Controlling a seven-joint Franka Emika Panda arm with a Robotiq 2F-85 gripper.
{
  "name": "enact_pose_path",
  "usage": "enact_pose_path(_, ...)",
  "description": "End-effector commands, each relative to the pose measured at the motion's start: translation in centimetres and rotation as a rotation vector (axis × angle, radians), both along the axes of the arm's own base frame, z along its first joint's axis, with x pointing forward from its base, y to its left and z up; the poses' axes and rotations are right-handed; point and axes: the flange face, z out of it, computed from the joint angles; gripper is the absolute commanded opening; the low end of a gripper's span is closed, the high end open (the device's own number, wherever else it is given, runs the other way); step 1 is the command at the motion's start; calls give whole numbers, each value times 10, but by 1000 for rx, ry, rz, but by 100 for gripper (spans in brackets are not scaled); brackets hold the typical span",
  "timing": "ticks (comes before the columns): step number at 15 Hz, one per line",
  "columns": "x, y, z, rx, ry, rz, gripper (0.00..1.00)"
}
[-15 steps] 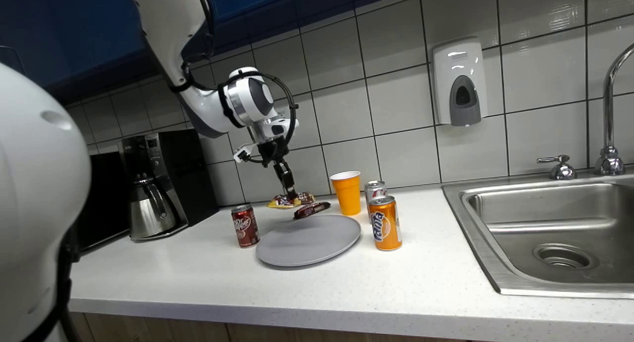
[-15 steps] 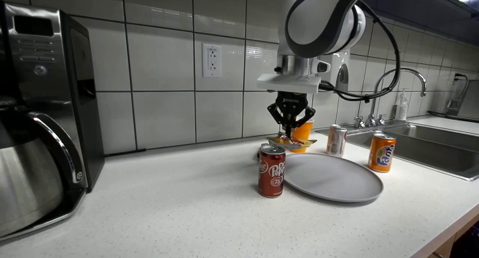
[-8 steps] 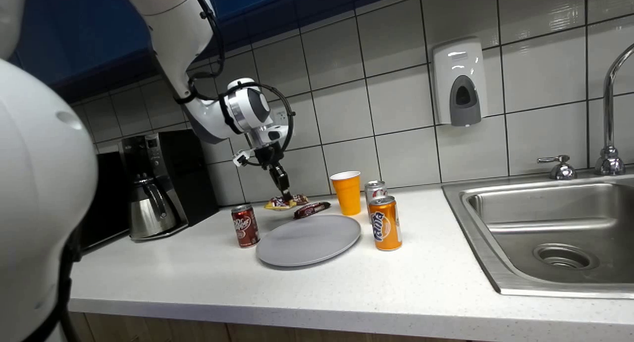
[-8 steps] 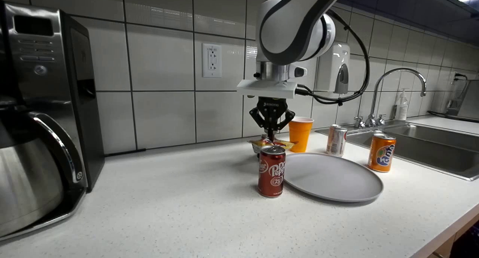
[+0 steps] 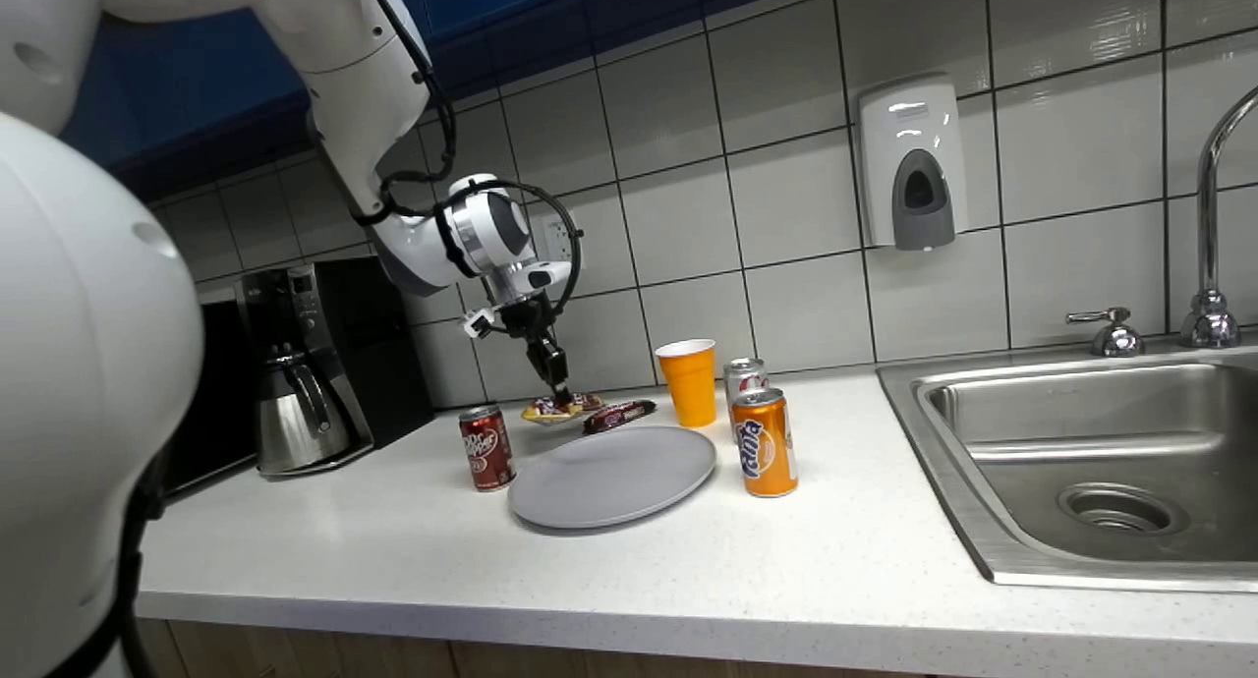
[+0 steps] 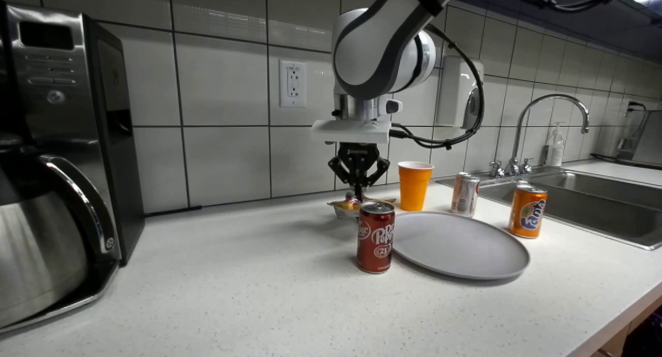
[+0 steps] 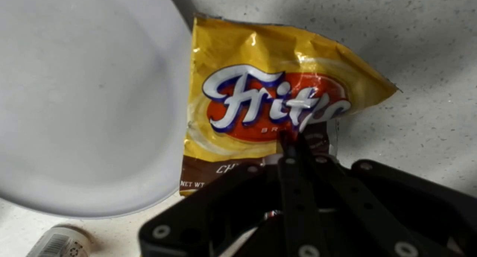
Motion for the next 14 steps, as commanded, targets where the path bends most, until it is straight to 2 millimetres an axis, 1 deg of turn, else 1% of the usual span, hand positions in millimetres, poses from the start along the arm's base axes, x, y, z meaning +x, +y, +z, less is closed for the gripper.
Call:
enact_pose_path(1,16,11,7,-36,17,62,0)
enact_pose_path(9,26,30,-4,-51,58,156,0)
enact_pose_path(14,32,44,-7,-59,75,215,0)
